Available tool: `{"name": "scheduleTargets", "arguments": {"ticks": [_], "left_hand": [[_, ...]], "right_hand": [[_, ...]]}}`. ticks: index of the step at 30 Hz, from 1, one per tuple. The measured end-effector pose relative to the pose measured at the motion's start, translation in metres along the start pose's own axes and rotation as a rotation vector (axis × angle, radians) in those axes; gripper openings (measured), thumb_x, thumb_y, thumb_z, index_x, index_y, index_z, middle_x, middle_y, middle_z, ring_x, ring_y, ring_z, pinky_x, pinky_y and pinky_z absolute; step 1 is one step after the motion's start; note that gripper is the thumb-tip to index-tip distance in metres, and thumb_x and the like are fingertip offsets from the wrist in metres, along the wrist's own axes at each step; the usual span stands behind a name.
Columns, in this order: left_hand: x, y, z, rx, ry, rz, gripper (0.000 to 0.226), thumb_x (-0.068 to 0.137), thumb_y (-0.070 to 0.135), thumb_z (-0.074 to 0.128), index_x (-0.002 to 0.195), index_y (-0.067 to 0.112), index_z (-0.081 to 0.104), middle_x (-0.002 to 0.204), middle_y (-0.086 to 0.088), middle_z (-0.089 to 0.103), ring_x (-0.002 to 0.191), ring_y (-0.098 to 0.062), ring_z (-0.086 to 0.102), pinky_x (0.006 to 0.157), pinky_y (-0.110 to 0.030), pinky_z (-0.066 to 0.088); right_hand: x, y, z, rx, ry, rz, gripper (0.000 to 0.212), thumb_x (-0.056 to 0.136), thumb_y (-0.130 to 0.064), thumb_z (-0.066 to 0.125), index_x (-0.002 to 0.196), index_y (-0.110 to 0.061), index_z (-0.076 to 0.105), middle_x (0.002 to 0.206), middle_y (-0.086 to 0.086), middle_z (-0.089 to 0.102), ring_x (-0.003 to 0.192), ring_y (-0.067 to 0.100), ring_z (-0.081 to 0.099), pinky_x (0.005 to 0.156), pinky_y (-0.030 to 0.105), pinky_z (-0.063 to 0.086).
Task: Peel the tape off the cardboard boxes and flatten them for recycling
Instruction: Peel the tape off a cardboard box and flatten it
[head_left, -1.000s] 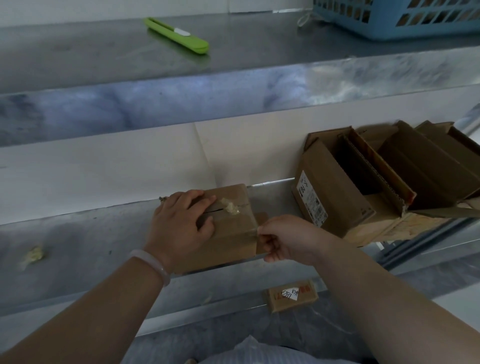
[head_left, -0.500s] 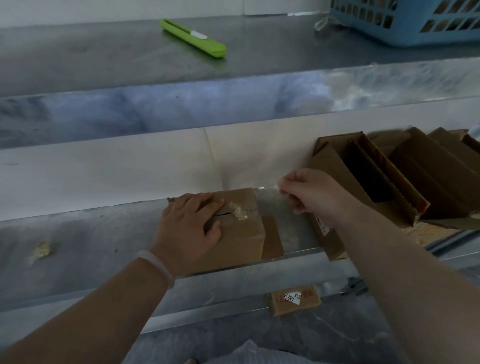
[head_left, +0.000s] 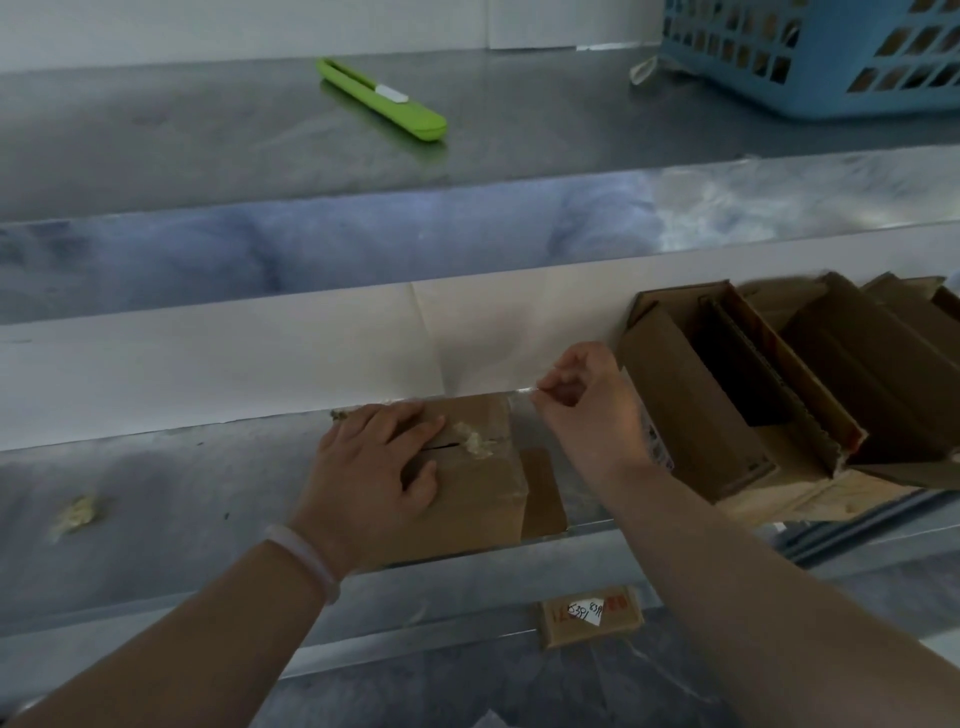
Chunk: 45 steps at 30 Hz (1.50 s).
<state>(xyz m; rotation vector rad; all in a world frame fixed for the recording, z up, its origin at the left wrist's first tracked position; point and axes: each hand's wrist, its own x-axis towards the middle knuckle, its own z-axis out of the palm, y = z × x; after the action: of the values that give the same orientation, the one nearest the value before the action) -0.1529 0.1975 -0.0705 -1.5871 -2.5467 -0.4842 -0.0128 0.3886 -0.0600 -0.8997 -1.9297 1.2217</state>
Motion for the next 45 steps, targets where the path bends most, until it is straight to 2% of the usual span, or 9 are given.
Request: {"name": "scheduleTargets", "arguments": {"ticks": [5,10,16,20,29,33,37,41,45], "left_hand": [[0.000,0.000,-0.001,0.001,0.004,0.004,0.049,0.084,0.047,0.043,0.122,0.025,0.066,0.126,0.001,0.060,0.114,-0.024,0.056,0.096,-0.044,0.046],[0.000,-0.001,0.001,0.002,-0.006,0.002,0.048,0.085,0.047,0.043,0.124,0.027,0.064,0.128,0.002,0.059,0.116,-0.023,0.055,0.096,-0.045,0.045],[0.001,0.000,0.001,0.012,0.001,-0.011,0.048,0.084,0.047,0.043,0.124,0.028,0.064,0.128,0.003,0.059,0.115,-0.023,0.055,0.095,-0.044,0.046],[0.001,0.001,-0.001,0.003,0.018,-0.008,0.048,0.083,0.046,0.044,0.122,0.027,0.065,0.126,0.002,0.060,0.113,-0.024,0.056,0.094,-0.044,0.047],[0.001,0.002,-0.002,0.013,0.015,-0.009,0.049,0.084,0.046,0.042,0.122,0.026,0.065,0.126,0.002,0.060,0.113,-0.024,0.056,0.094,-0.043,0.047],[0.001,0.000,0.000,0.011,0.018,0.004,0.048,0.085,0.046,0.043,0.123,0.026,0.065,0.126,0.002,0.060,0.113,-0.023,0.056,0.094,-0.044,0.047],[0.001,-0.002,0.001,0.011,0.021,0.016,0.047,0.085,0.045,0.045,0.124,0.027,0.064,0.127,0.002,0.060,0.113,-0.022,0.056,0.094,-0.045,0.047],[0.001,-0.003,0.003,-0.010,0.056,0.026,0.045,0.084,0.043,0.048,0.121,0.026,0.066,0.126,0.002,0.061,0.113,-0.022,0.057,0.093,-0.045,0.047],[0.001,-0.002,0.003,-0.016,0.071,0.026,0.045,0.084,0.044,0.048,0.120,0.026,0.067,0.125,0.002,0.062,0.112,-0.023,0.058,0.094,-0.045,0.047]], "right_hand": [[-0.004,0.003,-0.003,-0.269,-0.058,-0.294,0.048,0.084,-0.007,0.069,0.115,-0.035,0.047,0.084,-0.012,0.061,0.080,0.001,0.060,0.068,0.010,0.048],[-0.004,0.010,-0.009,-0.474,-0.225,-0.535,0.015,0.085,-0.002,0.066,0.095,-0.009,0.074,0.094,0.004,0.070,0.092,0.019,0.062,0.081,0.027,0.049],[-0.020,0.018,-0.012,-0.198,-0.454,-0.206,0.031,0.092,-0.006,0.061,0.122,-0.012,0.067,0.117,-0.001,0.068,0.099,-0.007,0.060,0.090,0.011,0.044],[-0.019,0.019,-0.014,0.145,-0.485,0.148,0.028,0.094,-0.003,0.057,0.117,-0.015,0.069,0.115,-0.004,0.070,0.108,0.003,0.063,0.099,0.019,0.047],[-0.009,0.014,0.003,0.114,-0.332,0.152,0.030,0.082,0.001,0.072,0.094,-0.026,0.069,0.086,-0.007,0.071,0.079,0.002,0.065,0.076,0.013,0.052],[-0.002,0.015,-0.001,-0.165,-0.336,0.012,0.013,0.086,-0.013,0.071,0.093,-0.024,0.073,0.082,-0.017,0.066,0.072,-0.010,0.060,0.067,0.001,0.042],[0.014,0.014,-0.007,-0.378,-0.304,-0.183,0.007,0.091,-0.016,0.064,0.091,-0.023,0.066,0.089,-0.008,0.062,0.079,0.002,0.057,0.067,0.001,0.038],[0.033,0.009,-0.009,-0.229,-0.150,-0.011,0.012,0.093,-0.020,0.062,0.087,-0.030,0.058,0.085,-0.009,0.065,0.074,0.007,0.066,0.066,0.017,0.053],[0.042,0.001,-0.007,0.248,-0.057,0.323,0.009,0.088,-0.009,0.068,0.093,-0.017,0.065,0.089,0.003,0.071,0.076,0.009,0.072,0.067,0.024,0.059]]}}
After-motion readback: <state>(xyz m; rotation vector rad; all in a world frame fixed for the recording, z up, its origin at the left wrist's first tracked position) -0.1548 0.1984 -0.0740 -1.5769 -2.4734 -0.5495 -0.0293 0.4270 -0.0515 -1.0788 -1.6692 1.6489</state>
